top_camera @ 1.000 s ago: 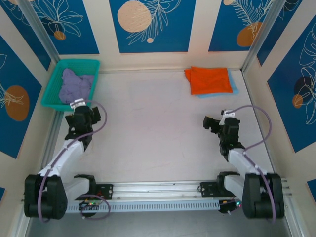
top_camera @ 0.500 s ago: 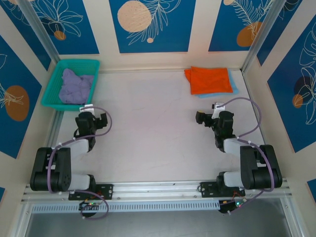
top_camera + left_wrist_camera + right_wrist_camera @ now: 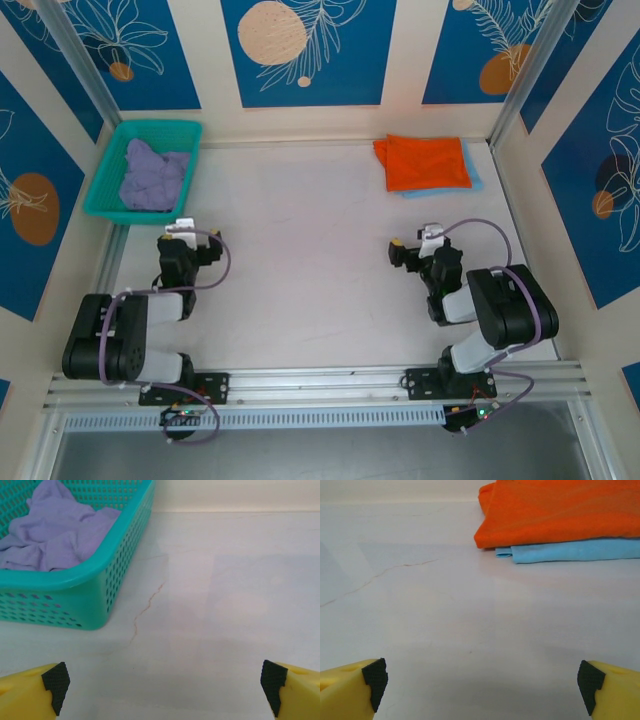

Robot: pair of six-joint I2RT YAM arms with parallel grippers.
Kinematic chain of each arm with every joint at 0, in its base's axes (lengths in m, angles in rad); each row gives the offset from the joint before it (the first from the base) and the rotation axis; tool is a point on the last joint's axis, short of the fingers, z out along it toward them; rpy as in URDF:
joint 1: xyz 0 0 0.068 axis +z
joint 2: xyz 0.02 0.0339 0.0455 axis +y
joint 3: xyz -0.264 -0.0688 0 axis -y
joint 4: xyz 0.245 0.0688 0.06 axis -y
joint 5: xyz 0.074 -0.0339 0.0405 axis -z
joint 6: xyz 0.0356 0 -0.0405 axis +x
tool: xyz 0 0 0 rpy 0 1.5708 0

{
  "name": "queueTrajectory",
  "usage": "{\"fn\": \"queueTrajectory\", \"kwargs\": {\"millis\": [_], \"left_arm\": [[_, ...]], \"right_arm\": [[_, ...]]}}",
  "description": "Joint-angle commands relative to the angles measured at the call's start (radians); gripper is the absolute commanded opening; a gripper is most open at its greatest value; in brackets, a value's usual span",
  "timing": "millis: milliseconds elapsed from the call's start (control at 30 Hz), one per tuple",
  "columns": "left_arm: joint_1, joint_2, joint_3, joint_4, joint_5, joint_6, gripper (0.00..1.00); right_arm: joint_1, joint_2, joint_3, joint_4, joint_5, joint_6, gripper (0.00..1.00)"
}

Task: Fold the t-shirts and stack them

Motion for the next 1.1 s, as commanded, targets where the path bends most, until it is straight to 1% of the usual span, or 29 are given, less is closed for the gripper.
{"fn": "queueTrajectory", "kwargs": {"millis": [0,67,100,167,233,267,300,367,1067], "left_arm": [[-0.019,0.057,0.016,0.079,0.078,0.064,1.00],[-0.034,0.106,0.025,0.102,0.113,0.098,1.00],[-0.041,0.130,0.043,0.101,0.112,0.109,1.00],[-0.048,0.135,0.108,-0.021,0.074,0.101,1.00],[-0.024,0.139,0.127,-0.056,0.116,0.084,1.00],[-0.022,0.141,0.129,-0.054,0.118,0.083,1.00],[-0.022,0.139,0.127,-0.056,0.118,0.083,1.00],[-0.022,0.138,0.124,-0.053,0.117,0.085,1.00],[-0.024,0.134,0.120,-0.045,0.117,0.086,1.00]], "right_arm": [[0.005,-0.010,0.021,0.091,0.041,-0.043,0.99],[0.004,-0.011,0.040,0.055,0.049,-0.041,0.99],[0.002,-0.018,0.068,-0.001,0.056,-0.035,0.99],[-0.016,-0.027,0.134,-0.134,0.051,-0.008,0.99],[-0.052,-0.022,0.216,-0.289,0.070,0.046,0.99],[-0.095,-0.023,0.222,-0.308,-0.005,0.072,0.99],[-0.109,-0.029,0.224,-0.317,-0.032,0.081,0.99],[-0.095,-0.026,0.222,-0.310,-0.005,0.073,0.99],[-0.091,-0.026,0.220,-0.304,0.002,0.069,0.99]]}}
